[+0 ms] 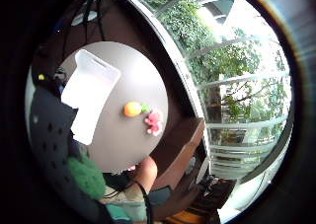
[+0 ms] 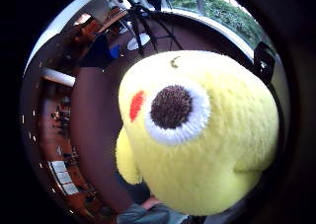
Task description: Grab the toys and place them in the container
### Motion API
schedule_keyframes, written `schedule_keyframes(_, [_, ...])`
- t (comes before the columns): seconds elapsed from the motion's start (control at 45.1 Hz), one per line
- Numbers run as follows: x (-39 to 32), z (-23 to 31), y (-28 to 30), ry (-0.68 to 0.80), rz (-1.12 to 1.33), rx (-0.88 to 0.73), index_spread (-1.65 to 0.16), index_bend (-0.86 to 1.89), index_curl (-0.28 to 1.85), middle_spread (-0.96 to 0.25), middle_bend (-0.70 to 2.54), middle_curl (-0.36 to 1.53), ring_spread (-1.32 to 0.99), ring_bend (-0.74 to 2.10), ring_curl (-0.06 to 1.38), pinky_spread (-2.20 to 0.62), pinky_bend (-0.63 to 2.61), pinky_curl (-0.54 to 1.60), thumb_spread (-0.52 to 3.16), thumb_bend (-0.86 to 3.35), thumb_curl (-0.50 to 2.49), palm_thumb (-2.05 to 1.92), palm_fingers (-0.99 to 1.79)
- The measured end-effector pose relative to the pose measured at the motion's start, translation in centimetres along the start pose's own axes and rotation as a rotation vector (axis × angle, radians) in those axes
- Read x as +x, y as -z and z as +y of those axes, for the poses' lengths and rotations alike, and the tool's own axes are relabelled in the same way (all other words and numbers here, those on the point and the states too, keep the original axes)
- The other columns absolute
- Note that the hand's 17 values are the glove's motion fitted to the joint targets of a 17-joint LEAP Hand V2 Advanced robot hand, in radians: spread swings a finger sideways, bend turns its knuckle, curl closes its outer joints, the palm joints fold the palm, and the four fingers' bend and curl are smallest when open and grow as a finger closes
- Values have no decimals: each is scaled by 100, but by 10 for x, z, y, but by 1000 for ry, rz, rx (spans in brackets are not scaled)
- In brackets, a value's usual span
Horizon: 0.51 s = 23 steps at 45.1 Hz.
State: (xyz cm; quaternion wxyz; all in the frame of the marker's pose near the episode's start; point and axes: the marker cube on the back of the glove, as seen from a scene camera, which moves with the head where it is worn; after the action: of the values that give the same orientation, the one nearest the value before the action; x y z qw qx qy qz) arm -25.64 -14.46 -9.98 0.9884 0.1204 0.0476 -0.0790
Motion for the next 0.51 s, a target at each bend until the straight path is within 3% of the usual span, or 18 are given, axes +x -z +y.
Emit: schedule_keyframes(0.51, [-58,-32,-68,21,-79,-161,-26,77,96,-28,108,95,-39,152,76,-36,145,63,65,7,120,55,63])
